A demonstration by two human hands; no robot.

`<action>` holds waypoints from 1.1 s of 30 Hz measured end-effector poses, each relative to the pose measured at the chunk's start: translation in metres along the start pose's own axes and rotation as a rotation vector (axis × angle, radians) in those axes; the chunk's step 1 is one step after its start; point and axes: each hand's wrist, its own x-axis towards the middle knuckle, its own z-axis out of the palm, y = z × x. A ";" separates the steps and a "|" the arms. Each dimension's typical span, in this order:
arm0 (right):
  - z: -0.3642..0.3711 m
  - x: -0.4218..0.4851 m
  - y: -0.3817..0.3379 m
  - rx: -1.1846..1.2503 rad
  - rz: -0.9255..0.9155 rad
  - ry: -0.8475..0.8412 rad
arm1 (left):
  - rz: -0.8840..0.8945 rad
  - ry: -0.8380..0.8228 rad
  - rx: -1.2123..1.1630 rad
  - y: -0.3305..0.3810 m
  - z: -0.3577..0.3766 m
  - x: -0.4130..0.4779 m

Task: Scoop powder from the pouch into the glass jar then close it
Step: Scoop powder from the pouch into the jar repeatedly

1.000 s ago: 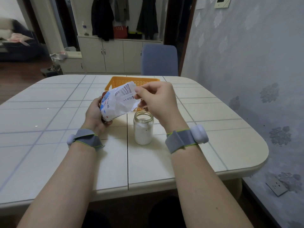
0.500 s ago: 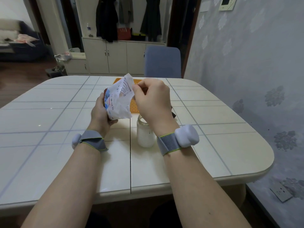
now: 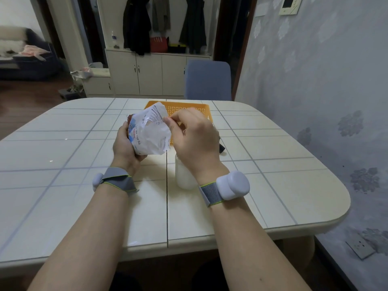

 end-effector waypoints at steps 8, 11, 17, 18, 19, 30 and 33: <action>0.016 -0.005 0.004 -0.135 -0.035 -0.094 | -0.131 -0.076 0.050 0.000 0.007 -0.005; 0.021 -0.004 -0.001 -0.165 0.043 -0.181 | -0.143 -0.085 0.155 -0.003 0.005 -0.002; 0.015 0.007 -0.006 -0.202 0.099 -0.471 | -0.152 -0.085 0.239 -0.002 0.003 -0.002; 0.014 0.009 -0.007 -0.180 0.117 -0.491 | -0.155 -0.083 0.257 -0.002 0.004 -0.003; 0.014 0.010 -0.008 -0.153 0.143 -0.503 | -0.157 -0.077 0.271 -0.002 0.005 -0.003; 0.008 0.017 0.004 -0.160 0.557 -0.423 | -0.189 -0.028 0.299 -0.004 -0.001 0.003; 0.005 0.016 0.012 -0.089 0.655 -0.369 | -0.196 -0.033 0.293 -0.003 -0.001 0.002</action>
